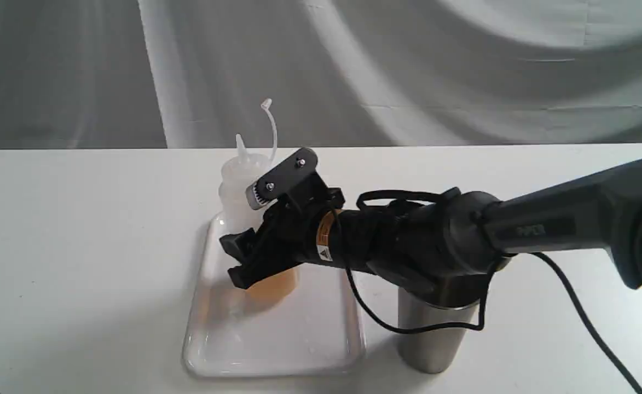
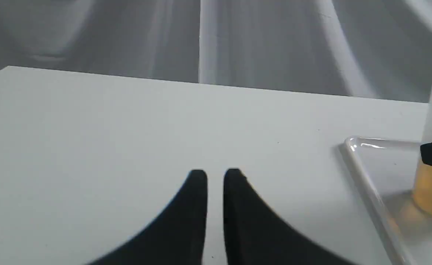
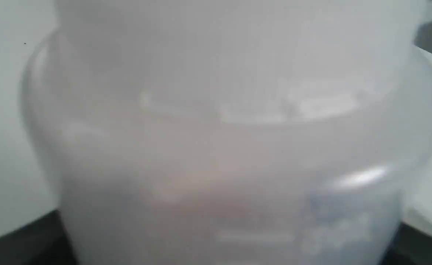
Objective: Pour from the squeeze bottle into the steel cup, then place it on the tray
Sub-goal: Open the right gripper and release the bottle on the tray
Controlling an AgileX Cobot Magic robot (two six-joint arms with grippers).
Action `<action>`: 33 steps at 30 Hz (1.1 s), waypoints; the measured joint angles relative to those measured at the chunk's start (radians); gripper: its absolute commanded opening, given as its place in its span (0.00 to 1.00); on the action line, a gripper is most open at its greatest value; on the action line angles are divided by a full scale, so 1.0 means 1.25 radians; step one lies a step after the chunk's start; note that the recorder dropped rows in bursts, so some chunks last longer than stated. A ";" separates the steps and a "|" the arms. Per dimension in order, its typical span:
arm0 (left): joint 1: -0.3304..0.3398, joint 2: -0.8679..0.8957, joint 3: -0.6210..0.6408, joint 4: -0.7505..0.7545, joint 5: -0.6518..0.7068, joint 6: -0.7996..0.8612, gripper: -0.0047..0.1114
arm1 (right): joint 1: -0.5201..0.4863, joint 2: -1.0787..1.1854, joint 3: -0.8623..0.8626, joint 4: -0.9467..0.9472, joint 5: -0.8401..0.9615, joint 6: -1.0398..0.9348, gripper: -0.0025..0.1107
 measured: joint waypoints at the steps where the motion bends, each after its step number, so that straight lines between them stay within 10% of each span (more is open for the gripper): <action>1: 0.000 0.000 0.000 0.000 0.000 0.000 0.11 | 0.000 0.000 0.000 0.000 0.000 0.000 0.61; 5: 0.000 0.000 0.000 0.000 0.000 0.000 0.11 | 0.000 0.000 0.000 0.000 0.002 0.000 0.75; 33: 0.000 0.000 0.000 0.000 0.000 0.000 0.11 | 0.000 -0.061 0.000 0.084 -0.012 0.000 0.85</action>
